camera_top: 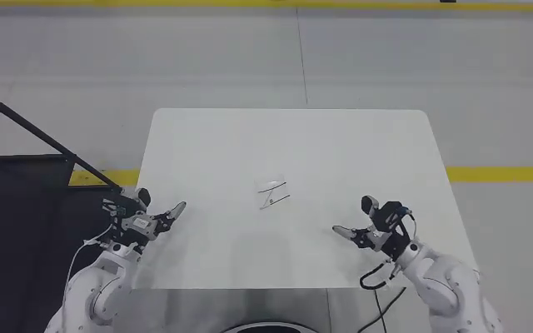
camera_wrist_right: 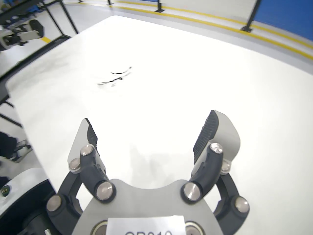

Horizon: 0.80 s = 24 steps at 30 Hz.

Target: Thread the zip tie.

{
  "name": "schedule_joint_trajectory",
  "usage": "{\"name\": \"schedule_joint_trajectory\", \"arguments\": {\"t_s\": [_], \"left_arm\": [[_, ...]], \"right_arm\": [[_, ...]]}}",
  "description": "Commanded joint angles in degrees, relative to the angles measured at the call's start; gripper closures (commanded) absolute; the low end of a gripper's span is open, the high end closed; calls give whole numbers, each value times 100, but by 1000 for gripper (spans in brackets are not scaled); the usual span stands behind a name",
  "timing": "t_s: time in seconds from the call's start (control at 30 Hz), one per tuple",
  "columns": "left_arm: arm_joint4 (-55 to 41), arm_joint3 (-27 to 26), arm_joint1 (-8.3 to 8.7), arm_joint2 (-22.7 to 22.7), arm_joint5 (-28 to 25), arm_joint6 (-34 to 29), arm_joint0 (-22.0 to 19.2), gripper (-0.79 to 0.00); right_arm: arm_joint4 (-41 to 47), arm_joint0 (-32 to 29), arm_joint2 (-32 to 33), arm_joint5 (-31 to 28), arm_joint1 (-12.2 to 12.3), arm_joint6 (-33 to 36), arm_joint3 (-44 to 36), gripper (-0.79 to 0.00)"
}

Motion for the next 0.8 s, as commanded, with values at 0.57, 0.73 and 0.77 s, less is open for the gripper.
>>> {"name": "schedule_joint_trajectory", "arguments": {"t_s": [0.57,0.73,0.77], "left_arm": [[113,-118,-4,32,10,31,68,-785],[-487,-142,-1,5,-315,-293,-2,-785],[-648,-123,6,-29,-440,-407,-25,-785]], "right_arm": [[1233,627,-432,-263,-8,968,379,-785],[2000,1156,-862,-166,-24,1669,653,-785],[2290,1313,-1006,-81,-27,2050,744,-785]]}}
